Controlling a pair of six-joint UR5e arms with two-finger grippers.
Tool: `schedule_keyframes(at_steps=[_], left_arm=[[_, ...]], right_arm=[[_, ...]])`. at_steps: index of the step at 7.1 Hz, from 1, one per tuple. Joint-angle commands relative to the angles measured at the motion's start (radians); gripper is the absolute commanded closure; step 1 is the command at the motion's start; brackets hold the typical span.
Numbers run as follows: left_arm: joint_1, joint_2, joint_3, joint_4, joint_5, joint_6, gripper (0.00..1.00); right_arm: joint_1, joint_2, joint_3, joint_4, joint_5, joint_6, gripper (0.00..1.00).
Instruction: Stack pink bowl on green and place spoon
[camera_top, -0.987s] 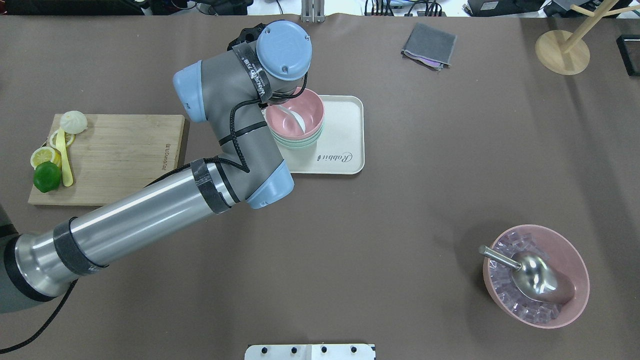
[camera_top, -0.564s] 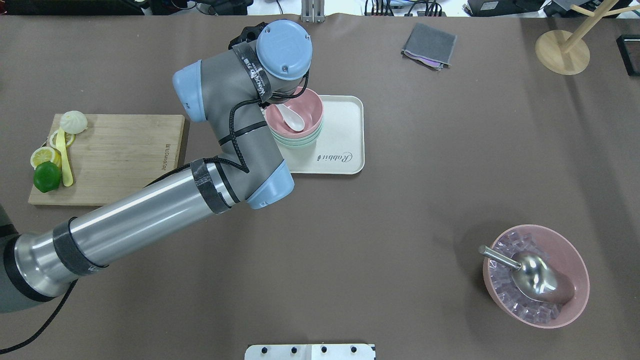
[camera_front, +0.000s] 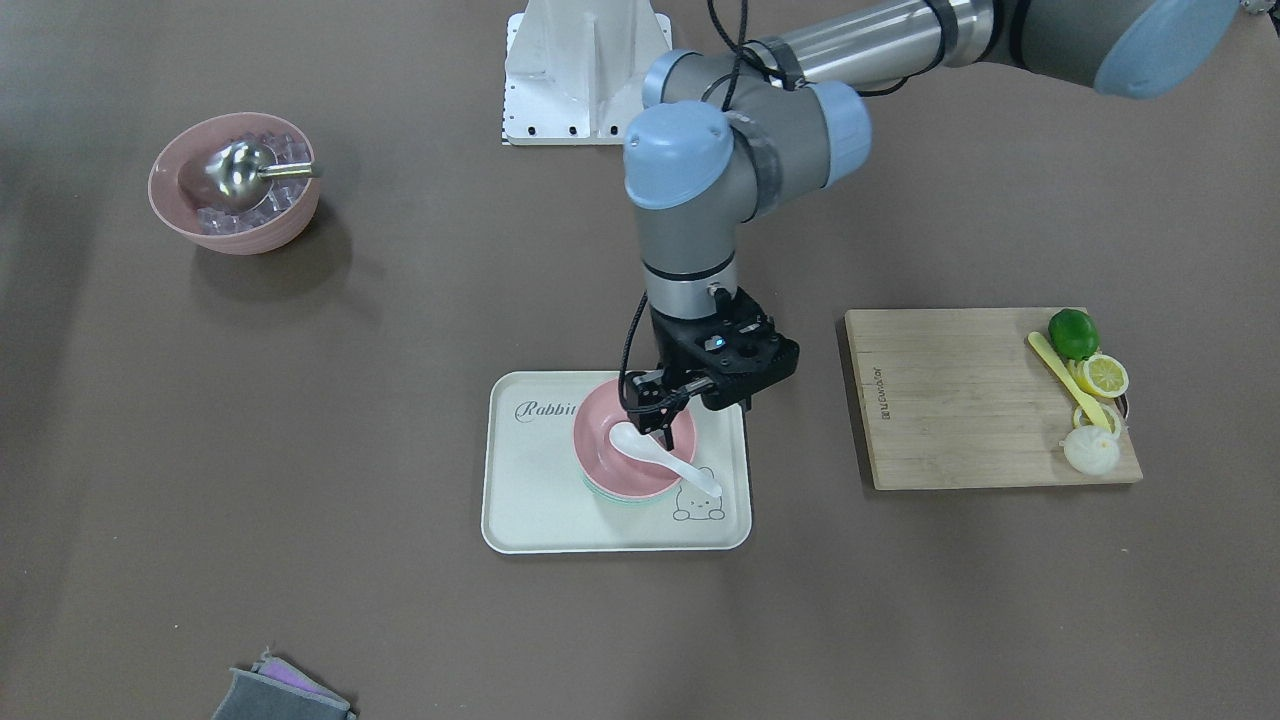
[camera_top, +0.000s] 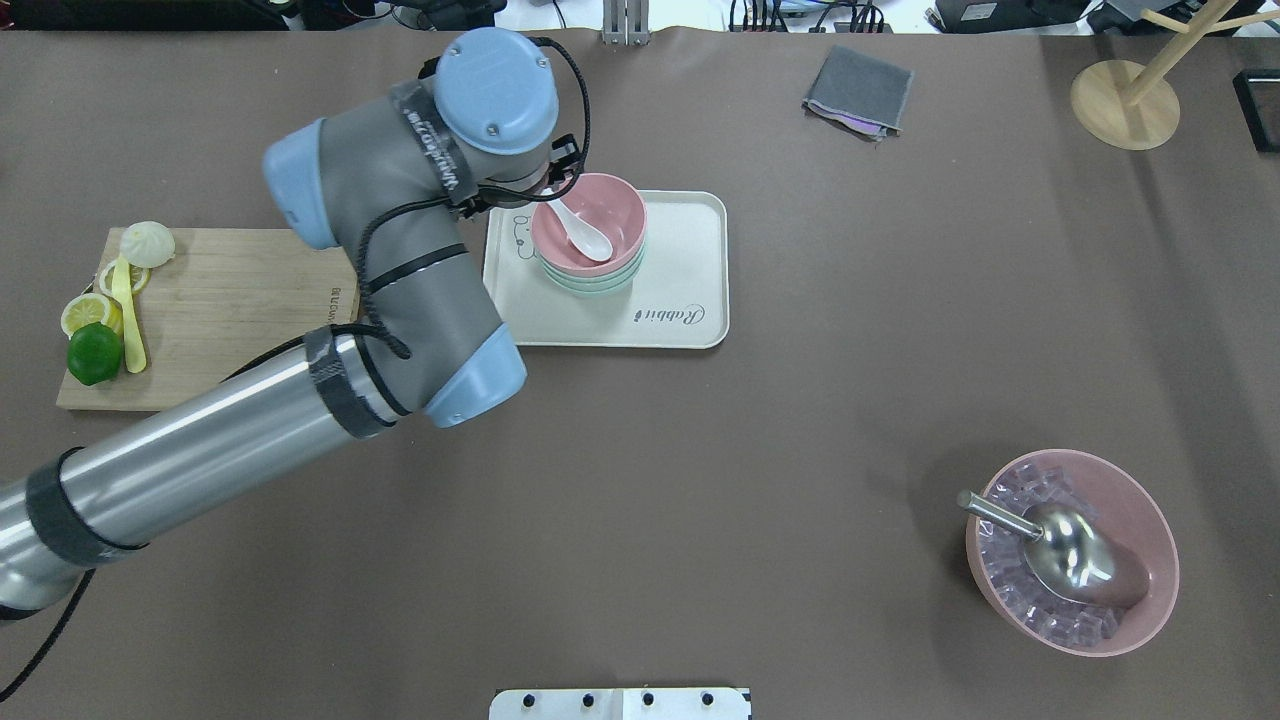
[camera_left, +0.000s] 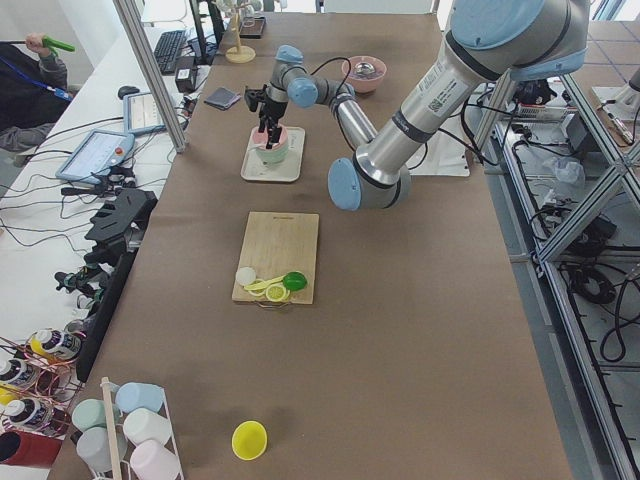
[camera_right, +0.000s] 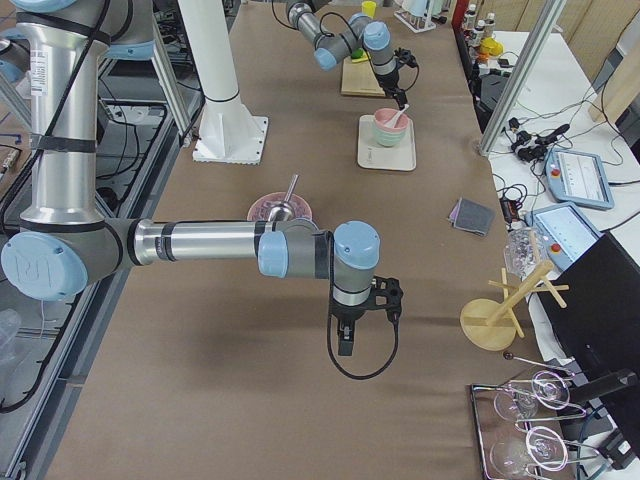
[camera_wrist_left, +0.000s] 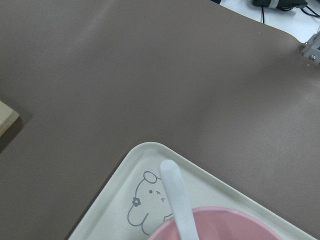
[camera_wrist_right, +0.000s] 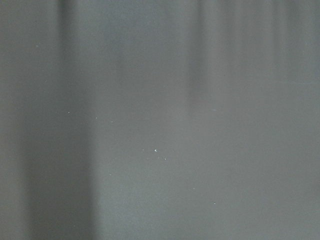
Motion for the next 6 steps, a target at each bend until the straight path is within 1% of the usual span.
schedule_keyframes(at_steps=[1, 2, 3, 4, 6], left_arm=[[-0.116, 0.187, -0.208, 0.084, -0.133, 0.376, 0.03], [-0.183, 0.232, -0.256, 0.15, -0.173, 0.578, 0.02], [-0.268, 0.305, -0.291, 0.17, -0.242, 0.736, 0.02], [-0.36, 0.387, -0.314, 0.169, -0.309, 0.882, 0.02], [-0.547, 0.54, -0.319, 0.161, -0.394, 1.256, 0.02]], right_arm=[[0.0, 0.0, -0.002, 0.0, -0.001, 0.0, 0.0], [0.0, 0.0, -0.002, 0.002, -0.001, 0.0, 0.0], [0.0, 0.0, -0.002, 0.002, -0.001, 0.0, 0.0], [0.0, -0.001, -0.002, 0.002, -0.001, 0.0, 0.0], [0.0, -0.001, -0.003, 0.003, -0.001, 0.0, 0.0]])
